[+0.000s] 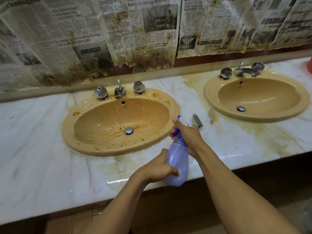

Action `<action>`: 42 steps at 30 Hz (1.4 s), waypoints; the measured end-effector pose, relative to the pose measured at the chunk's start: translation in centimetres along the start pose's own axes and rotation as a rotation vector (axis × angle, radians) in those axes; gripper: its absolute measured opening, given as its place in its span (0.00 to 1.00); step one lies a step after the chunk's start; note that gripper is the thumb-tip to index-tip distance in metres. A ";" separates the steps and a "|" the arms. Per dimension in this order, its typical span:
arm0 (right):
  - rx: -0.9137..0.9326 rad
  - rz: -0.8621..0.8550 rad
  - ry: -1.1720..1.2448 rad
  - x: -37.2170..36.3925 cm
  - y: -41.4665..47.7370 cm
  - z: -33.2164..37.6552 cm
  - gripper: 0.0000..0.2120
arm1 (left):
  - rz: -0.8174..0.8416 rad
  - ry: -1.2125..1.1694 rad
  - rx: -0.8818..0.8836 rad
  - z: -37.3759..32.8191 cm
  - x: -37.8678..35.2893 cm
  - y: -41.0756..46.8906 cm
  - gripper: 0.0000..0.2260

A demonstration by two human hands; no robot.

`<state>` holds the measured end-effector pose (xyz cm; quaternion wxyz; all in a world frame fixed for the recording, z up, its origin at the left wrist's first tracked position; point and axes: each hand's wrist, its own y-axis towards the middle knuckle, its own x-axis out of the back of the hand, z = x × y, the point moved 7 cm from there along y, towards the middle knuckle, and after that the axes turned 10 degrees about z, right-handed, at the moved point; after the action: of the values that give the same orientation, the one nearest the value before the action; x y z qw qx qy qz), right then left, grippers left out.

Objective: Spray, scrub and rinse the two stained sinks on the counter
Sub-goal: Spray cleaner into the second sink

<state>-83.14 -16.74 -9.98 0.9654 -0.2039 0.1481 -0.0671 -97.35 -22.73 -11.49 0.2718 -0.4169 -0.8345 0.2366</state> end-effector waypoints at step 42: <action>-0.104 -0.031 -0.442 -17.5 -9.8 -11.6 0.15 | -0.251 -0.251 -0.141 16.9 -0.8 -18.9 0.35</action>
<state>-104.03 -26.60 -11.50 0.9614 -0.2655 -0.0669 -0.0277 -118.63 -36.41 -12.47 0.1630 -0.2946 -0.9218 0.1922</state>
